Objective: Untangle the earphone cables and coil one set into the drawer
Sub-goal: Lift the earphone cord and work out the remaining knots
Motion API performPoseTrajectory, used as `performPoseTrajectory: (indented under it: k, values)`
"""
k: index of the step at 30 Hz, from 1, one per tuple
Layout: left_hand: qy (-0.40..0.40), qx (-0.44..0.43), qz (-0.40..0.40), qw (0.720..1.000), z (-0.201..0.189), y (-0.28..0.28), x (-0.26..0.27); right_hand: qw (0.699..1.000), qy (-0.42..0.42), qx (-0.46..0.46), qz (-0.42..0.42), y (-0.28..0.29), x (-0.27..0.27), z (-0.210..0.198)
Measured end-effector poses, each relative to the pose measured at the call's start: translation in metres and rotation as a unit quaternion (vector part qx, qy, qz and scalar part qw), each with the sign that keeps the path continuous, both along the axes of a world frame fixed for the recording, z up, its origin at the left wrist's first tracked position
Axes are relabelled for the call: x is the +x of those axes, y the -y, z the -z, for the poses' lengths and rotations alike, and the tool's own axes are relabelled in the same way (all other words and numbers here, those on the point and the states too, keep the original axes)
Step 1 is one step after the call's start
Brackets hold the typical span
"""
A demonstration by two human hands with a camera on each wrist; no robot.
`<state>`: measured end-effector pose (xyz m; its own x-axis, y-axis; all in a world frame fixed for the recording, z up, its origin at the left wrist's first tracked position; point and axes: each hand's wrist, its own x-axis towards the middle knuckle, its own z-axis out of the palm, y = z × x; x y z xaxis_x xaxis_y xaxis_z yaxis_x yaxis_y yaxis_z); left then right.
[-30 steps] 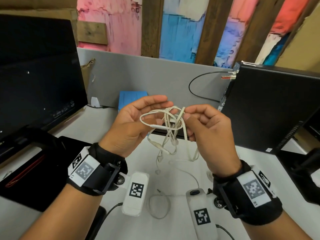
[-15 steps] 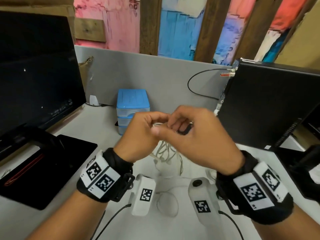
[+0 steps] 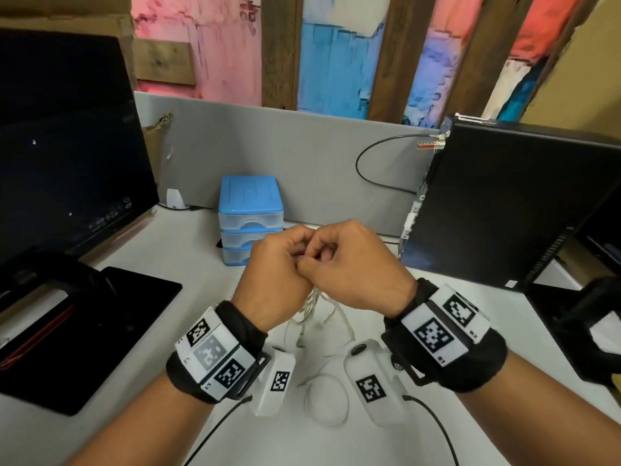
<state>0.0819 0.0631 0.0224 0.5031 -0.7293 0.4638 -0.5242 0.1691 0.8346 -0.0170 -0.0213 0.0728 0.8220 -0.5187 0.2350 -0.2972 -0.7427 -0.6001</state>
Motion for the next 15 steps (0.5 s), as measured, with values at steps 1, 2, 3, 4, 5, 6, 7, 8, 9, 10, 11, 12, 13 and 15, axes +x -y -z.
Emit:
performPoseTrajectory:
  k: [1,2,3,4,5,6,7,8,9,10,11,12,13,15]
  values:
    - [-0.011,0.001,0.004,1.0,0.002,0.001,-0.001,1.0,-0.012,-0.014,-0.007,0.001,0.0,0.0]
    - [-0.029,0.005,0.006,1.0,0.003,0.002,-0.001,0.999,-0.02,-0.025,-0.011,0.003,0.0,0.002]
    - [-0.048,0.007,0.004,0.999,0.004,0.003,0.0,0.999,-0.018,-0.028,-0.012,0.005,-0.001,0.002]
    - [-0.064,0.007,-0.004,0.998,0.005,0.004,0.002,1.0,-0.004,-0.014,-0.01,0.008,-0.002,0.001]
    - [-0.079,0.005,-0.015,0.997,0.005,0.006,0.005,0.999,0.026,0.019,-0.007,0.011,-0.003,-0.001]
    - [-0.093,0.003,-0.027,0.995,0.005,0.007,0.008,0.995,0.072,0.062,-0.005,0.015,-0.004,-0.006]
    - [-0.103,0.003,-0.035,0.994,0.006,0.008,0.012,0.986,0.124,0.109,-0.005,0.018,-0.007,-0.012]
    - [-0.106,0.005,-0.04,0.994,0.007,0.009,0.015,0.971,0.178,0.161,-0.016,0.022,-0.011,-0.02]
    - [-0.104,0.009,-0.04,0.994,0.008,0.009,0.018,0.948,0.227,0.221,-0.035,0.025,-0.016,-0.028]
    - [-0.102,0.015,-0.038,0.994,0.009,0.009,0.02,0.919,0.266,0.286,-0.056,0.029,-0.02,-0.036]
    - [-0.1,0.02,-0.038,0.994,0.011,0.009,0.021,0.894,0.286,0.339,-0.062,0.032,-0.024,-0.041]
    - [-0.096,0.025,-0.041,0.994,0.011,0.009,0.022,0.885,0.287,0.364,-0.049,0.036,-0.025,-0.041]
    - [-0.089,0.028,-0.047,0.995,0.011,0.008,0.023,0.898,0.27,0.346,-0.015,0.039,-0.025,-0.04]
    - [-0.061,0.037,-0.057,0.996,0.01,0.007,0.022,0.947,0.238,0.208,0.055,0.044,-0.022,-0.028]
